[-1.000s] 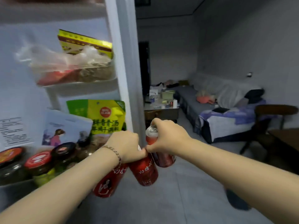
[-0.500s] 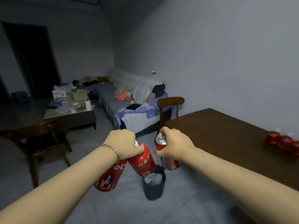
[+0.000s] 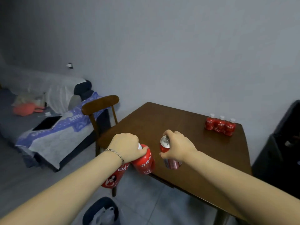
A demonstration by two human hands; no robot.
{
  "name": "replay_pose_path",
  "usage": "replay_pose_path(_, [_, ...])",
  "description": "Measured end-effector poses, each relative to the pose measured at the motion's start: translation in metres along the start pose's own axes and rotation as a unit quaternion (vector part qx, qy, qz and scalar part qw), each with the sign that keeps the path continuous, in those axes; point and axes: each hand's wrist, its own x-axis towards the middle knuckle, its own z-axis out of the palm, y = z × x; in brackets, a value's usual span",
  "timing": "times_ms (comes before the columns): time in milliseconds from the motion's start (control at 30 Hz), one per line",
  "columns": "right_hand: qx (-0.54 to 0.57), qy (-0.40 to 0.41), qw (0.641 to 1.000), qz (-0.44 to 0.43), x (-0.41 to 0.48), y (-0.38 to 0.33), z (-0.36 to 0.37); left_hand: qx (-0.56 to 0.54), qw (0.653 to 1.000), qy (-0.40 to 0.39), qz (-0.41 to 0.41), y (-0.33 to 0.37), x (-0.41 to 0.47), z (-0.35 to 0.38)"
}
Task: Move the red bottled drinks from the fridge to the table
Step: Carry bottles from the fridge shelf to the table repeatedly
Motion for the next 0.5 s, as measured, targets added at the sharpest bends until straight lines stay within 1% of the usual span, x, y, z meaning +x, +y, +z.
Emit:
replay_pose_path(133, [0.009,0.016,0.998,0.059,0.069,0.061,-0.009,-0.010,0.998,-0.019,0.051,0.023,0.105,0.021])
replay_pose_path(233, [0.011,0.013,0.996,0.089,0.117,0.111,-0.009,-0.004,0.996,-0.034,0.079,0.046,0.177,0.042])
replay_pose_path(500, [0.025,0.003,0.987,0.159,0.252,0.259,-0.017,-0.019,0.990,-0.079,0.113,0.120,0.360,0.100])
